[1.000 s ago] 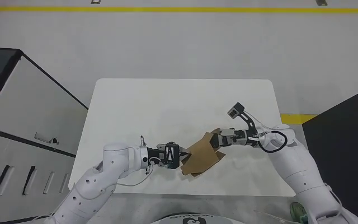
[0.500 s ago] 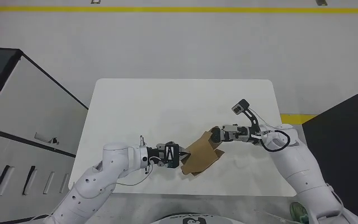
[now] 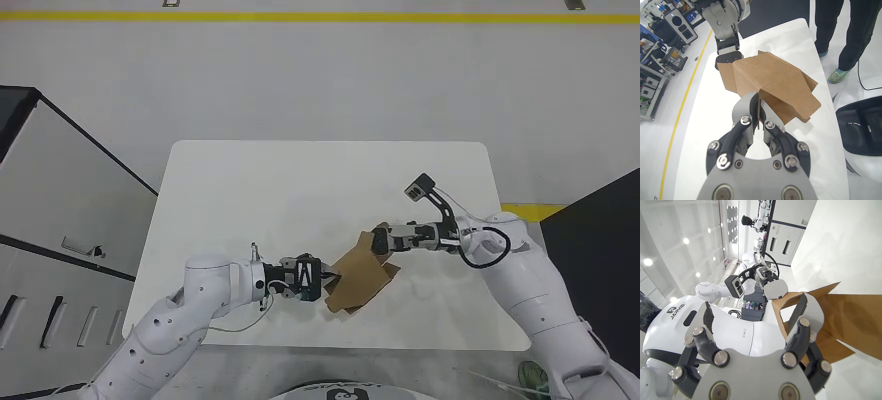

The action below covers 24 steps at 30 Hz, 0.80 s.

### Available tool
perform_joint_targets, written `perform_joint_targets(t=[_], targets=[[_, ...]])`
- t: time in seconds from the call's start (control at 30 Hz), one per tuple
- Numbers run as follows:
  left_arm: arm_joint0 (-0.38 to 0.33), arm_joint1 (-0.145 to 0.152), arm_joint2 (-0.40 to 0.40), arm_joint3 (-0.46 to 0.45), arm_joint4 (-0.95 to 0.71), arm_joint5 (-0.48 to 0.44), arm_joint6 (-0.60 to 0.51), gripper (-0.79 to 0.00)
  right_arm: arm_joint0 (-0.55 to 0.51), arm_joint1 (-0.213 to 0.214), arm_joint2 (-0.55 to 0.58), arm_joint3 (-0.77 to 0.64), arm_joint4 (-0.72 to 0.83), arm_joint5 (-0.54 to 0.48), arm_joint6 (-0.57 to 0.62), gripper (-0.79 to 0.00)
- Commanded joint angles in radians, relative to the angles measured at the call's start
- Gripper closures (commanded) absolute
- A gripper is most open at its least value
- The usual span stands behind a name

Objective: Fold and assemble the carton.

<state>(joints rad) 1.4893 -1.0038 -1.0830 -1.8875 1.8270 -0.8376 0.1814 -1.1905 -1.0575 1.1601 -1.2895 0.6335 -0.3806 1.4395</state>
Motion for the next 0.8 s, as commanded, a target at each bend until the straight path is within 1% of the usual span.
perform_joint_targets(t=[0.0,0.2,0.4,0.77], targets=[[-0.001,0.001,0.001,0.001,0.0,0.001,-0.001,0.0,0.008,0.0,-0.006,0.0,-0.005,0.0,0.0,-0.785],[-0.005,0.004,0.004,0.004,-0.007,0.007,-0.002,0.0,0.025,-0.001,-0.027,0.006,-0.013,0.0,0.0,-0.785],[-0.001,0.005,-0.008,0.011,-0.045,0.032,-0.01,0.0,0.02,0.001,-0.042,0.026,-0.021,-0.002,-0.002,-0.785],[-0.004,0.006,-0.011,0.021,-0.112,0.032,-0.032,0.0,-0.017,0.022,-0.064,-0.021,-0.126,-0.029,-0.029,-0.785]])
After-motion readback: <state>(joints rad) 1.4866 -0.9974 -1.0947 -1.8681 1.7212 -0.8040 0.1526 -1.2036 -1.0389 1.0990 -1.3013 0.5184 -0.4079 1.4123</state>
